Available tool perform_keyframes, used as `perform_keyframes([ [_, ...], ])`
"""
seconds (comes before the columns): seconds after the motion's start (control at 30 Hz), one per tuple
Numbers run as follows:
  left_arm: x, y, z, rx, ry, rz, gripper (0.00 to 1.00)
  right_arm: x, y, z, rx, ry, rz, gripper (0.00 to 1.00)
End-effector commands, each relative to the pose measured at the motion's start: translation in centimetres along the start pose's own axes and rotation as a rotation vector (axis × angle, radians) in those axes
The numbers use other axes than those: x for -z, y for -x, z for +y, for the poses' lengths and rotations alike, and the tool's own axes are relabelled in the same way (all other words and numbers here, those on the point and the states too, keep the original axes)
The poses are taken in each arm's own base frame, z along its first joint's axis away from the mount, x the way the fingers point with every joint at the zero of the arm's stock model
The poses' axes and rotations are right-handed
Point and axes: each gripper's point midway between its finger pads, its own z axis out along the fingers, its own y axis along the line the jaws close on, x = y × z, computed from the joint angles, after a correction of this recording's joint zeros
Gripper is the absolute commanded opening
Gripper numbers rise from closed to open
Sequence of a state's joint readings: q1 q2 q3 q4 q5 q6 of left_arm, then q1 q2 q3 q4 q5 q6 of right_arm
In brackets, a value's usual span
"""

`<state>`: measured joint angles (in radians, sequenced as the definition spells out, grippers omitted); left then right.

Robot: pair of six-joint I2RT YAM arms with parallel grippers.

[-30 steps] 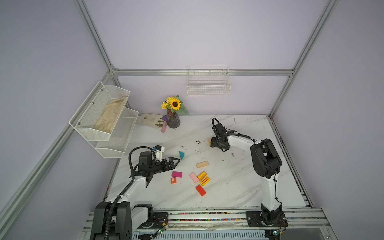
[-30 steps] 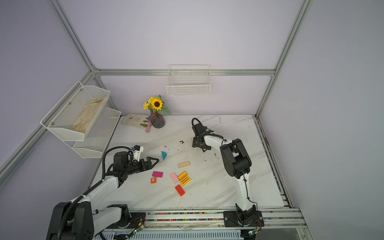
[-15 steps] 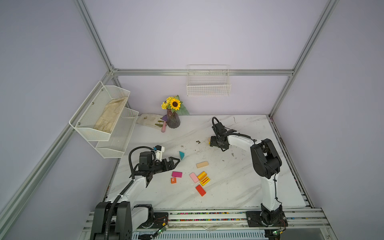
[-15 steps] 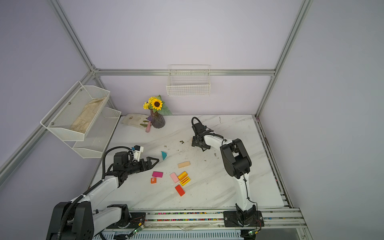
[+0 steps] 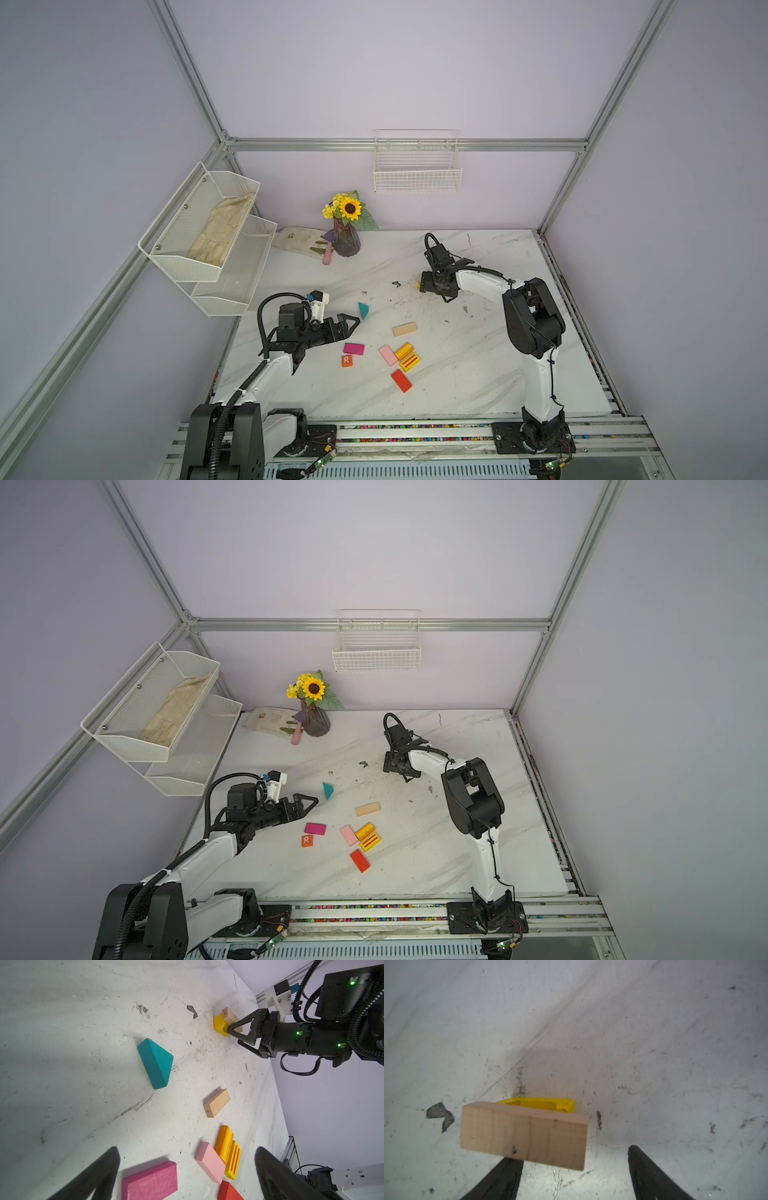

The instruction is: Build the wood block tower

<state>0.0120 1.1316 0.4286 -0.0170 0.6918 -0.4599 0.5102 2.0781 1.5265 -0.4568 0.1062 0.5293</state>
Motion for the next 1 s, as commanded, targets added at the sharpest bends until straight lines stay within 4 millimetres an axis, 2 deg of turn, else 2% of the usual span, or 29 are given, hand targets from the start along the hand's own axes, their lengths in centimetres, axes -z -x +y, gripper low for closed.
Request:
perform_keyframes([
  [0.0, 0.5, 3.3, -2.1, -0.078, -0.037, -0.068, 1.0, 2.9, 1.4, 0.7, -0.005, 0.058, -0.049, 0.79],
  [0.17, 0.4, 3.4, -2.1, -0.077, -0.037, -0.067, 1.0, 4.5, 2.0, 1.7, -0.003, 0.121, -0.073, 0.78],
  [0.3, 0.6, 5.1, -2.0, -0.02, 0.005, -0.06, 1.0, 5.5, 2.9, 2.5, 0.005, 0.161, -0.097, 0.74],
  [0.47, 1.2, 9.5, -3.0, 0.031, -0.056, -0.125, 1.0, 6.3, 4.0, 2.8, 0.004, 0.187, -0.142, 0.46],
  [0.57, 1.6, 11.9, -4.4, 0.055, -0.155, -0.22, 1.0, 6.0, 4.3, 1.5, -0.018, 0.167, -0.155, 0.33],
  [0.63, 1.4, 13.4, -4.8, 0.067, -0.143, -0.251, 1.0, 5.8, 4.6, 0.2, -0.038, 0.158, -0.166, 0.3],
  [0.73, 0.7, 14.9, -4.7, 0.059, -0.029, -0.279, 1.0, 5.5, 4.9, -2.1, -0.06, 0.138, -0.182, 0.27],
  [0.83, -1.1, 15.9, -6.3, 0.018, 0.026, -0.249, 1.0, 5.2, 5.2, -4.3, -0.084, 0.104, -0.2, 0.27],
  [0.87, -2.1, 16.2, -7.8, -0.017, 0.009, -0.218, 1.0, 4.9, 5.2, -4.9, -0.091, 0.098, -0.198, 0.27],
  [0.97, -6.5, 16.1, -9.4, -0.092, 0.045, -0.14, 1.0, 3.8, 5.1, -5.1, -0.089, 0.098, -0.179, 0.27],
])
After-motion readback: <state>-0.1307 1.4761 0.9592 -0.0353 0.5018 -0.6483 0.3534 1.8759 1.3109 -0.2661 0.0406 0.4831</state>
